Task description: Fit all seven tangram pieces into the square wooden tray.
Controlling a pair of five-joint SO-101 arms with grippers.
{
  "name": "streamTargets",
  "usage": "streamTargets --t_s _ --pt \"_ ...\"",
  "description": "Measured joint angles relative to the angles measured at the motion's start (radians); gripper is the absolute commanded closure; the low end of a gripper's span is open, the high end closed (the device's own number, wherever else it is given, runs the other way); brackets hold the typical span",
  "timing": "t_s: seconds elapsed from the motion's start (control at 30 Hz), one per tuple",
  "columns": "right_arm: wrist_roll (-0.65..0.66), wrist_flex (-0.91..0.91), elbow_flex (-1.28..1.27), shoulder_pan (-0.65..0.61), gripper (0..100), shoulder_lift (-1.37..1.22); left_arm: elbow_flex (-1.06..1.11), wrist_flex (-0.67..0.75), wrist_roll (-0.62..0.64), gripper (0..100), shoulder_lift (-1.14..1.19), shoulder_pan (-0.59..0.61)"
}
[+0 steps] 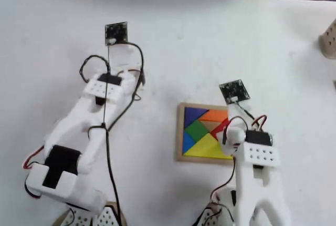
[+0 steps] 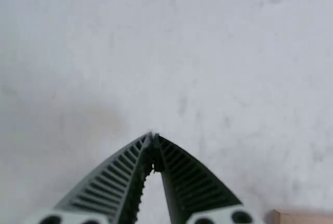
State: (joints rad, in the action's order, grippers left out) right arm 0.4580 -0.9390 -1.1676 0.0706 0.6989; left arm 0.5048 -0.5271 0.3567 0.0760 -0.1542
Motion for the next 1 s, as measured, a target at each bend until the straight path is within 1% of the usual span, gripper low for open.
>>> streamTargets --t_s 0.17,0.3,0.5,0.6,0.73,0.87,1.0 --pt "0.000 0.020 0.072 -0.003 98.1 -0.178 0.000 0.000 0.000 98 0.000 0.000" --pt "0.000 0.020 0.130 -0.040 98.1 -0.262 0.000 0.000 -0.002 98 0.000 0.017" --pt "0.000 0.040 0.135 -0.075 98.1 -0.265 0.000 -0.003 0.000 98 0.000 0.025" --pt "0.000 0.040 0.135 -0.075 98.1 -0.265 0.000 -0.026 -0.003 98 0.000 0.028" --pt "0.000 0.040 0.135 -0.075 98.1 -0.265 0.000 -0.058 -0.003 98 -0.012 0.060" --pt "0.000 0.040 0.135 -0.075 98.1 -0.265 0.003 -0.146 -0.003 98 -0.100 0.117" --pt "0.000 0.040 0.135 -0.075 98.1 -0.265 0.109 -0.127 -0.003 98 -0.219 0.175"
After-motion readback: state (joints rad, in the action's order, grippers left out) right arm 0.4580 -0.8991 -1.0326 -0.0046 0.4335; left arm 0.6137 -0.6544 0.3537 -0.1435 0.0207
